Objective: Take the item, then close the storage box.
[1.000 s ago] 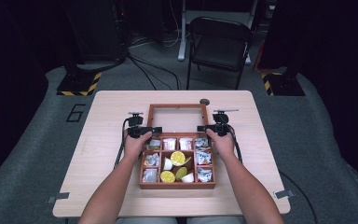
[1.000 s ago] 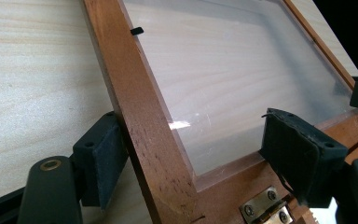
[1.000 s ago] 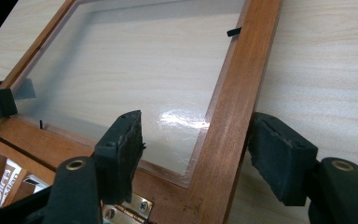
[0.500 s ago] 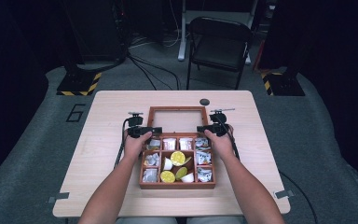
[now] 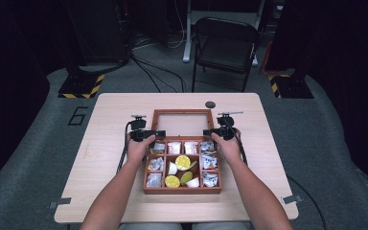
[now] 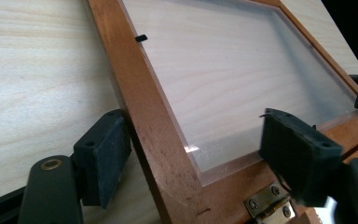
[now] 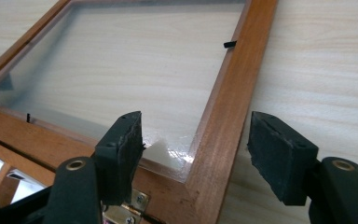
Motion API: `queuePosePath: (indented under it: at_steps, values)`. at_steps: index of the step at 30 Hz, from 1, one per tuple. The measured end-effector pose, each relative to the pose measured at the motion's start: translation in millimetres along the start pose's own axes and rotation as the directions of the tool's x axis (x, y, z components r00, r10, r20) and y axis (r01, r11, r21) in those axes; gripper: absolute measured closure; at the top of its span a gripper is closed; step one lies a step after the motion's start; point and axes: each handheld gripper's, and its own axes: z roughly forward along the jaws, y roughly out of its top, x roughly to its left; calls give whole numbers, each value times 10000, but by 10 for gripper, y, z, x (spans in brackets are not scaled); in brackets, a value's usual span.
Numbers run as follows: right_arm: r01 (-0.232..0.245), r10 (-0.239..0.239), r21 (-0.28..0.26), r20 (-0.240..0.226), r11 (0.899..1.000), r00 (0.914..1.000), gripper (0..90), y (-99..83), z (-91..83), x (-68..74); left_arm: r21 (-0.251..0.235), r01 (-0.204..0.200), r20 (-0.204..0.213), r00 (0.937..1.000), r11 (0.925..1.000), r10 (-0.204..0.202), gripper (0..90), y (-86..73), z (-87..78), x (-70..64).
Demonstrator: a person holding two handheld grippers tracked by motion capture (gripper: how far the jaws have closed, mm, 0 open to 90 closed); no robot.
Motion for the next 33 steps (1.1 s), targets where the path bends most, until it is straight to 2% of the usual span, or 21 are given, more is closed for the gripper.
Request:
queuePosePath:
  at_steps: [2,5,6,8,11,13,14,15,16,18,20,23,24,28,32,33]
  values:
    - [153,-153,-77,-2,9999,9999,354,2,-43,12,67,-181,-170,9997,9998,182,289,6,-40,2]
    - [427,-429,-272,-78,9987,9991,362,8,-141,46,-159,-303,-207,9993,9994,300,301,26,-122,-14]
    - [616,-621,-401,-108,9973,9980,364,10,-172,57,-210,-370,-140,9992,9991,367,305,41,-162,-17]
    - [610,-621,-473,-206,9970,9979,368,10,-231,95,-576,-286,17,9996,9979,287,313,66,-234,-53]
    - [929,-947,-571,-297,9940,9951,378,-4,-347,195,-795,-241,312,9992,9965,266,323,79,-309,-110]
    - [1195,-1226,-622,-484,9909,9913,381,-29,-411,267,-740,-219,312,9992,9970,242,326,63,-348,-160]
    - [1249,-1288,-687,-562,9898,9901,384,-54,-448,307,-658,-426,260,9987,9969,444,328,55,-364,-180]
    - [1411,-1455,-733,-598,9873,9875,385,-79,-477,343,-497,-768,47,9970,9958,771,329,45,-388,-205]
    - [1615,-1661,-724,-628,9842,9841,386,-110,-506,385,-478,-886,-38,9961,9949,885,332,38,-404,-222]
    - [1946,-2002,-807,-675,9776,9774,391,-160,-541,438,-646,-696,161,9974,9955,708,336,20,-443,-235]
    - [2112,-2168,-792,-714,9742,9736,396,-204,-587,492,-678,-680,217,9973,9954,696,342,5,-478,-239]
    - [2376,-2449,-877,-839,9674,9659,401,-265,-634,557,-626,-1024,136,9945,9928,1034,342,-15,-538,-249]
    - [2559,-2629,-833,-876,9631,9608,401,-289,-646,590,-675,-956,125,9952,9931,966,342,-21,-553,-260]
    - [2897,-2971,-832,-976,9535,9498,400,-366,-661,687,-676,-990,194,9947,9928,1005,341,-46,-602,-276]
    - [3340,-3401,-732,-988,9397,9352,409,-438,-647,781,-640,-1251,78,9920,9901,1258,341,-53,-638,-318]
    - [3357,-3410,-653,-1060,9397,9341,411,-457,-641,804,-662,-1244,139,9920,9900,1255,341,-55,-645,-327]
